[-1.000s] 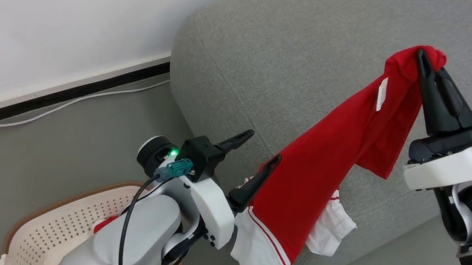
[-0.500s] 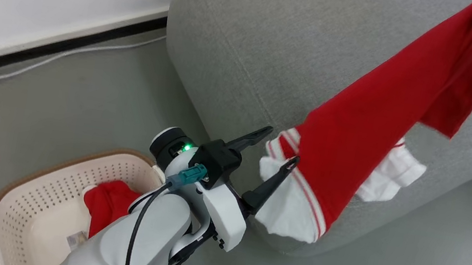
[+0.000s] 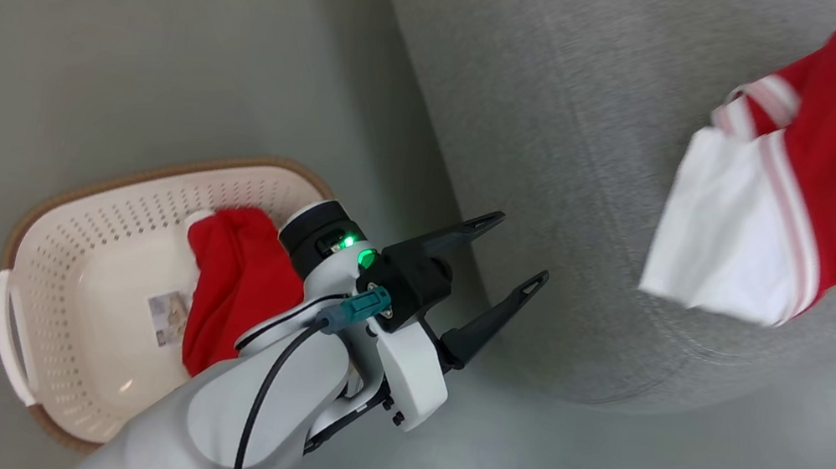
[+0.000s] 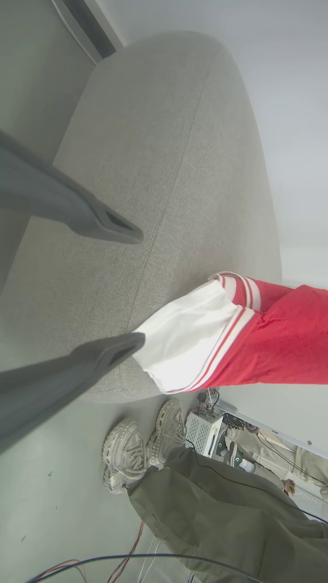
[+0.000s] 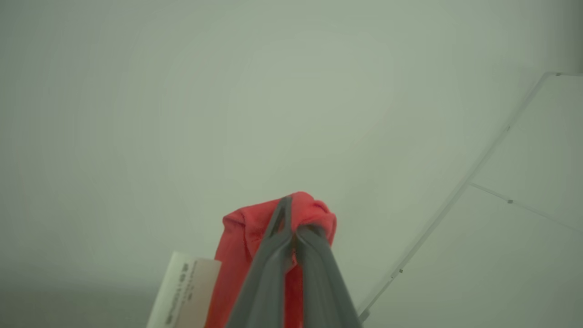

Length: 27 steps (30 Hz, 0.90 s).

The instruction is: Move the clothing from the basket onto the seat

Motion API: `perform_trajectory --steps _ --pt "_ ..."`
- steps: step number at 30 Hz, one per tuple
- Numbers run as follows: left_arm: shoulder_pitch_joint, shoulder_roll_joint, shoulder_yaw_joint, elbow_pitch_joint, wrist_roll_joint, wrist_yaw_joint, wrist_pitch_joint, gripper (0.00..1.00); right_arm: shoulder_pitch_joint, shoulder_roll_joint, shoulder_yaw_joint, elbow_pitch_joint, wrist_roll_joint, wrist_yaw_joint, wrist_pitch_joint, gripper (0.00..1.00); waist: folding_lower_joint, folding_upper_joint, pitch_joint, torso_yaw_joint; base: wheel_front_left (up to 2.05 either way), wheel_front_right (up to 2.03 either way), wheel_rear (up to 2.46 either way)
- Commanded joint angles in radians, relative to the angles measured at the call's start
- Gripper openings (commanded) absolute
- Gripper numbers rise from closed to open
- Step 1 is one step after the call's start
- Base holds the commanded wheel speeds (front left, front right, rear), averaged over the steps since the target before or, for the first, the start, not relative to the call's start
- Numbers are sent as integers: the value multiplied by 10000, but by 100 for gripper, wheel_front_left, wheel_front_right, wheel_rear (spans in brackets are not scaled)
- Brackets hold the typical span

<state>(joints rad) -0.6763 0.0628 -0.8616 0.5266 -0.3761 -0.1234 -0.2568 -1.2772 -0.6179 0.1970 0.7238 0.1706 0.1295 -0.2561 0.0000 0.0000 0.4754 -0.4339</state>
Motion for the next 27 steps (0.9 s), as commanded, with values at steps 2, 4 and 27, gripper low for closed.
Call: perform_trajectory --steps 2,4,27 --pt "-449 -19 95 -177 77 -62 -49 100 -891 -718 -426 440 -223 12 -57 0 0 0 865 690 0 0 0" --pt "-541 -28 20 -152 87 -63 -49 100 -1596 -1048 -785 941 -363 12 -57 0 0 0 1110 946 0 0 0" --pt "-587 -118 170 -346 242 -44 -49 100 -208 -311 -3725 1441 -1133 12 -57 0 0 0 2096 2394 0 0 0"
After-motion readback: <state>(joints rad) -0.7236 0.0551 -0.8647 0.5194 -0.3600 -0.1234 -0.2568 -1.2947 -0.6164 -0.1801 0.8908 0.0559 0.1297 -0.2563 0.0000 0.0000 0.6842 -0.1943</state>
